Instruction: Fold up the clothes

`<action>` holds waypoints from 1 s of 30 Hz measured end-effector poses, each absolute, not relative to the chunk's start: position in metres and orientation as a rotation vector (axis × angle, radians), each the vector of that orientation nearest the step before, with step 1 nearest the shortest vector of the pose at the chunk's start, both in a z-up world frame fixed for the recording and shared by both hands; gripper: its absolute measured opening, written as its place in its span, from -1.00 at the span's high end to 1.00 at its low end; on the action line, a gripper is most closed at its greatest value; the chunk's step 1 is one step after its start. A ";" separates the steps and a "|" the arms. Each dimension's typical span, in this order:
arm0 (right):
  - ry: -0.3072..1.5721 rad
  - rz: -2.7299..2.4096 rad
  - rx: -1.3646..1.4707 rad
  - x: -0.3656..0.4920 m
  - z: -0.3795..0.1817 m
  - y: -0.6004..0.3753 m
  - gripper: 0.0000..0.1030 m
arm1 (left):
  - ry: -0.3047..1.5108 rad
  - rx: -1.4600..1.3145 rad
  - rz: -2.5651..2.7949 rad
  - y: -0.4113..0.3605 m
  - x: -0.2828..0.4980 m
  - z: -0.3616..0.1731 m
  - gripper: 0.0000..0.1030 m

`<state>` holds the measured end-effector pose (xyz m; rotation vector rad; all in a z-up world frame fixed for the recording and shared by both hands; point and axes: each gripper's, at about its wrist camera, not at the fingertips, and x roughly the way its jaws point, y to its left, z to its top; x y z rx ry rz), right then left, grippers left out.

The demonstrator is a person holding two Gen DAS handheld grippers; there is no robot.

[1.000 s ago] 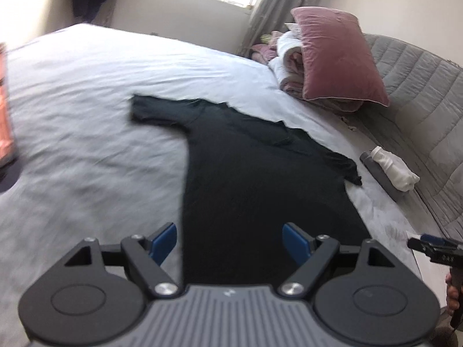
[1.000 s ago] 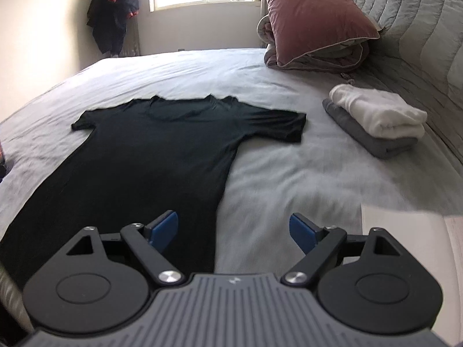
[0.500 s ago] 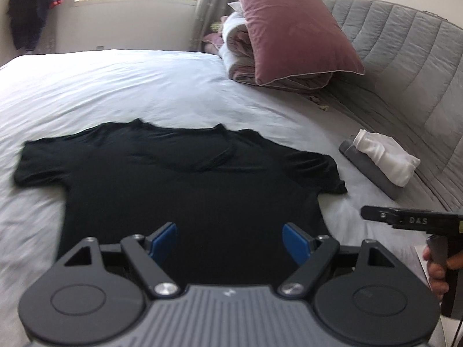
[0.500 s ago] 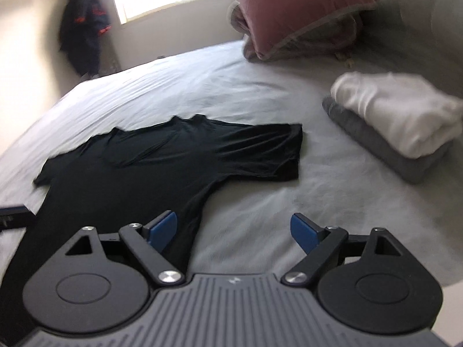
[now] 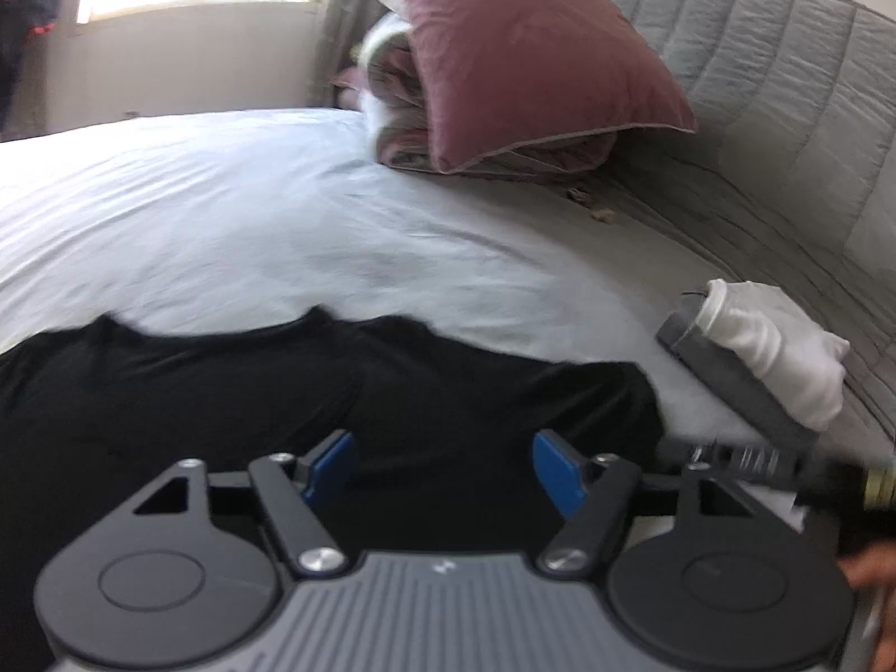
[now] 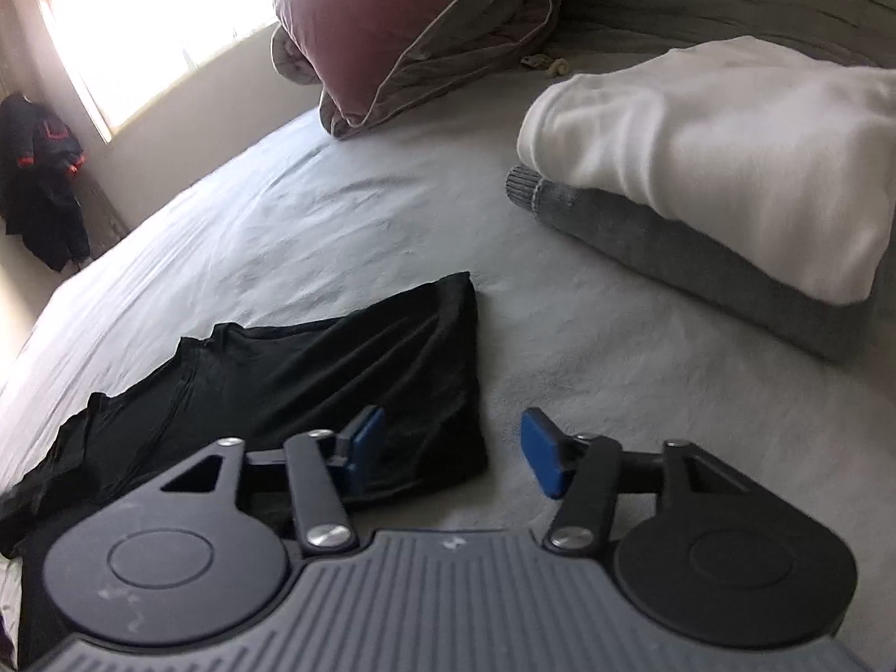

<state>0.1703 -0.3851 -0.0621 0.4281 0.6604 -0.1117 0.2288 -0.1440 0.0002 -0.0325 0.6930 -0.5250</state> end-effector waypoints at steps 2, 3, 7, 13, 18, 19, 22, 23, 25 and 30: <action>0.646 -0.104 0.400 0.165 -0.068 -0.385 0.09 | 0.713 -0.023 -0.576 -0.162 0.242 0.005 -0.27; 0.641 -0.099 0.401 0.164 -0.068 -0.387 0.14 | 0.732 -0.022 -0.601 -0.172 0.249 0.006 -0.27; 0.607 -0.033 0.497 0.163 -0.075 -0.402 0.23 | 0.868 -0.062 -0.713 -0.215 0.277 0.003 -0.22; 0.589 0.018 0.570 0.164 -0.079 -0.408 0.39 | 1.000 0.028 -0.783 -0.291 0.302 -0.014 -0.21; 0.597 0.020 0.532 0.166 -0.075 -0.402 0.48 | 1.033 0.145 -0.735 -0.330 0.308 -0.026 -0.21; 0.598 0.022 0.539 0.166 -0.075 -0.402 0.50 | 1.026 0.162 -0.726 -0.333 0.306 -0.027 -0.21; 0.598 0.021 0.562 0.164 -0.076 -0.404 0.60 | 1.007 0.205 -0.689 -0.343 0.300 -0.030 -0.19; 0.598 0.024 0.559 0.164 -0.075 -0.403 0.62 | 1.000 0.216 -0.672 -0.345 0.299 -0.030 -0.17; 0.600 0.026 0.549 0.164 -0.074 -0.400 0.63 | 0.984 0.247 -0.630 -0.351 0.296 -0.031 0.02; 0.600 0.026 0.545 0.161 -0.072 -0.396 0.80 | 0.956 0.259 -0.562 -0.355 0.292 -0.030 0.63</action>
